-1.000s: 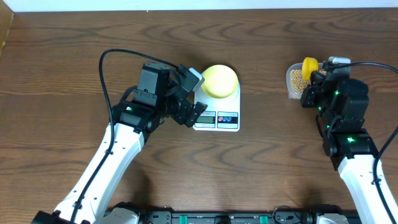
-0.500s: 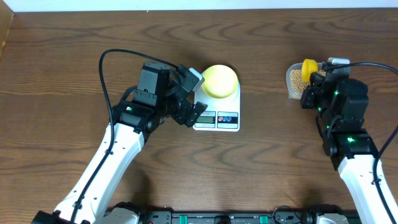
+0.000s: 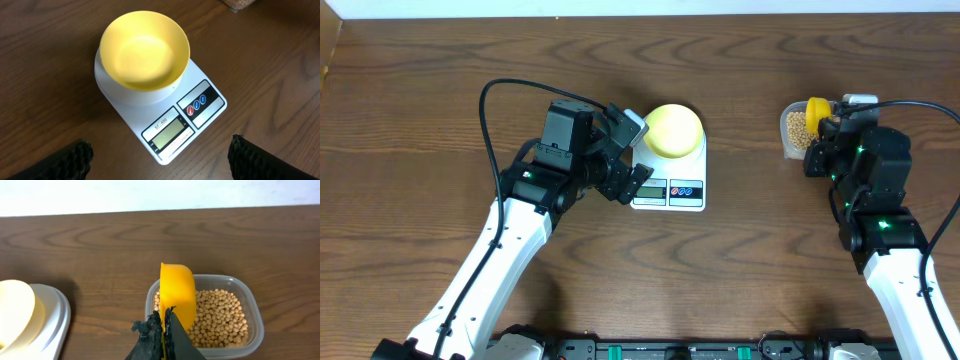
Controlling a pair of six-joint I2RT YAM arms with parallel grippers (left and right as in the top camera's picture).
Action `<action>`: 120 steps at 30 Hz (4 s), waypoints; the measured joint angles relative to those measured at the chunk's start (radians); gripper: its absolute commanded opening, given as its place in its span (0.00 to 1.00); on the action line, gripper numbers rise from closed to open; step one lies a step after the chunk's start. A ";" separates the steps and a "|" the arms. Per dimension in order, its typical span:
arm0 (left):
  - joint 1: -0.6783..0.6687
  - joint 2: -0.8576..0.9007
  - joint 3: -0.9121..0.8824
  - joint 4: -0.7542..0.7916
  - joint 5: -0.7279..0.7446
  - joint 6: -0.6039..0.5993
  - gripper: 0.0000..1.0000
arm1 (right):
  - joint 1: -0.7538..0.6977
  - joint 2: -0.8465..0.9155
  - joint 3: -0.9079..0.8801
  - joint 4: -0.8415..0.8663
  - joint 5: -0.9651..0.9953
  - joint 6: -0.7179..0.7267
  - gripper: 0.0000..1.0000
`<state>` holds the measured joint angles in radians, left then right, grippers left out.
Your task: Scoop item into bowl and weigh 50g on scale
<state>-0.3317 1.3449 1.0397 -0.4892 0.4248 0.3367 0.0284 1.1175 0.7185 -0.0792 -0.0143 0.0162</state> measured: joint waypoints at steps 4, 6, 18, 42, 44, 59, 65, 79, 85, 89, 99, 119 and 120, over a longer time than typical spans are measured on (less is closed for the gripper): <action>0.000 0.000 0.000 0.000 0.000 0.000 0.89 | 0.000 0.000 0.000 0.000 0.000 -0.040 0.01; 0.000 0.000 0.000 0.000 0.000 0.000 0.88 | 0.000 0.000 0.000 0.000 0.000 -0.051 0.01; 0.000 0.000 0.000 0.000 0.000 0.000 0.89 | 0.000 0.000 0.000 0.017 -0.032 -0.050 0.01; -0.031 0.111 0.000 -0.025 0.000 0.000 0.88 | 0.000 0.000 0.000 0.061 -0.042 -0.050 0.01; -0.057 0.168 0.000 -0.006 -0.001 0.000 0.89 | 0.000 0.000 0.000 0.060 -0.042 -0.050 0.01; -0.163 0.306 -0.001 0.139 -0.277 -0.224 0.88 | 0.000 0.000 0.000 0.061 -0.042 -0.050 0.01; -0.164 0.354 -0.001 0.149 -0.321 -0.283 0.88 | 0.000 0.000 0.000 0.063 -0.042 -0.050 0.01; -0.302 0.382 -0.002 0.134 -0.450 -0.379 0.89 | 0.000 0.000 0.000 0.069 -0.042 -0.050 0.01; -0.310 0.382 -0.002 0.139 -0.491 -0.406 0.88 | 0.000 0.000 0.000 0.069 -0.042 -0.050 0.01; -0.310 0.382 -0.002 0.139 -0.496 -0.415 0.88 | 0.000 0.000 0.000 0.069 -0.042 -0.050 0.01; -0.310 0.384 -0.002 0.156 -0.502 -0.415 0.88 | 0.000 0.000 0.000 0.069 -0.042 -0.050 0.01; -0.310 0.437 -0.009 0.189 -0.522 -0.416 0.89 | 0.000 0.000 0.000 0.069 -0.042 -0.050 0.01; -0.310 0.438 -0.009 0.190 -0.522 -0.416 0.89 | 0.000 0.000 0.000 0.069 -0.042 -0.050 0.01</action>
<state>-0.6418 1.7824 1.0306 -0.2989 -0.0971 -0.0792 0.0284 1.1175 0.7189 -0.0105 -0.0563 -0.0334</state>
